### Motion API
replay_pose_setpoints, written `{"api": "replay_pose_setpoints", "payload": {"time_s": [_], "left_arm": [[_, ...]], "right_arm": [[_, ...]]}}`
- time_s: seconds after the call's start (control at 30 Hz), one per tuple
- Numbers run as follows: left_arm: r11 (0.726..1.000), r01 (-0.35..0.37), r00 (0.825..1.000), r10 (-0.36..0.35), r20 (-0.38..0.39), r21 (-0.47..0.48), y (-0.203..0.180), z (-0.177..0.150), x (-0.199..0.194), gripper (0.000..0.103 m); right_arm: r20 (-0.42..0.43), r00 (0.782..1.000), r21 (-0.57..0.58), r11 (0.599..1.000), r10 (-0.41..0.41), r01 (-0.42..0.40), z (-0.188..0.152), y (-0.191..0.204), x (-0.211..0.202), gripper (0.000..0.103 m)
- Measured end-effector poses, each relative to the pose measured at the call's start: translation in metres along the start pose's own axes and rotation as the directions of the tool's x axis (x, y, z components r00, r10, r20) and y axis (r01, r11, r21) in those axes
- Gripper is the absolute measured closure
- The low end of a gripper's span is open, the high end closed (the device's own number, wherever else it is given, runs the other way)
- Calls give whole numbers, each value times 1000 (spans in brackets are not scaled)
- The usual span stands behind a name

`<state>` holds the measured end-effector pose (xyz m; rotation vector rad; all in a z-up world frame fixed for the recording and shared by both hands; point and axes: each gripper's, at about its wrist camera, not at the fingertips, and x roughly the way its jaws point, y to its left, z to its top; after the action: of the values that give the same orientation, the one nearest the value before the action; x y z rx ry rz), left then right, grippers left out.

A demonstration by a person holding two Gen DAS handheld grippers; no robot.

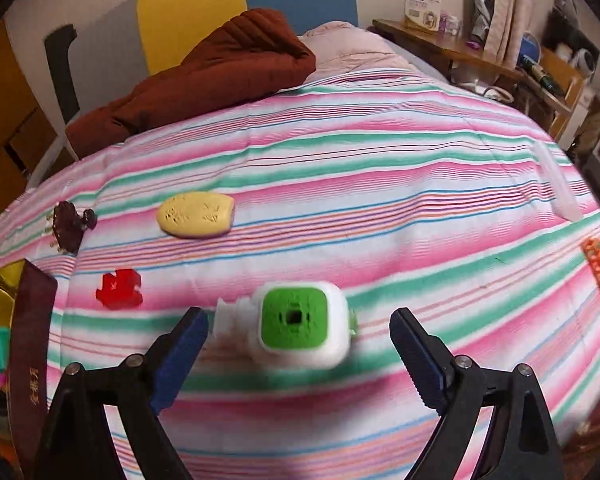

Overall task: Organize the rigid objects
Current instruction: 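Move the right tool to the white-green plug device and grasp it, then grasp the red K puzzle piece with the left tool while the right tool holds the plug device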

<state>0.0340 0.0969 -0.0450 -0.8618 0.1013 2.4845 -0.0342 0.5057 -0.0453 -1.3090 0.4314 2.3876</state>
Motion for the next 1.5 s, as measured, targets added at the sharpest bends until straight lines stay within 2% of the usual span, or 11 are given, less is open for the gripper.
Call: {"api": "replay_pose_setpoints", "payload": {"time_s": [0.13, 0.27, 0.47, 0.53, 0.6, 0.77, 1.0, 1.2, 1.37, 1.5], "left_arm": [[999, 21, 1000, -21, 3, 36, -13, 3, 0, 42], [998, 42, 999, -42, -2, 54, -25, 5, 3, 42], [994, 62, 998, -61, -11, 90, -39, 8, 7, 42], [993, 69, 998, -68, -12, 100, -44, 9, 7, 42], [991, 78, 997, -77, -13, 106, -49, 11, 8, 42], [987, 107, 994, -106, -16, 121, -61, 21, 12, 42], [980, 155, 988, -153, -29, 122, -87, 48, 30, 42], [977, 170, 984, -162, -68, 133, -115, 76, 63, 42], [981, 155, 976, -134, -170, 120, -133, 94, 116, 41], [993, 110, 965, -95, -243, 49, -132, 101, 157, 41]], "right_arm": [[-23, 999, -18, 999, 32, -33, -3, 9, 13, 6], [-28, 999, -103, 995, -22, 19, -3, 20, 24, 4], [-64, 997, -137, 990, -48, 39, -4, 23, 36, 3], [-71, 996, -130, 990, -61, 51, -4, 20, 39, 4], [-88, 995, -121, 992, -53, 43, -5, 16, 40, 18], [-100, 995, -57, 998, -11, 6, -5, 3, 37, 18], [-99, 995, -31, 999, 15, -19, -4, -1, 31, 19], [-32, 999, -1, 1000, -26, 26, 1, -10, 19, 19], [-88, 996, 53, 998, -34, 39, 0, -21, 27, 19], [-126, 992, 112, 993, -13, 28, -3, -31, 33, 18]]}}
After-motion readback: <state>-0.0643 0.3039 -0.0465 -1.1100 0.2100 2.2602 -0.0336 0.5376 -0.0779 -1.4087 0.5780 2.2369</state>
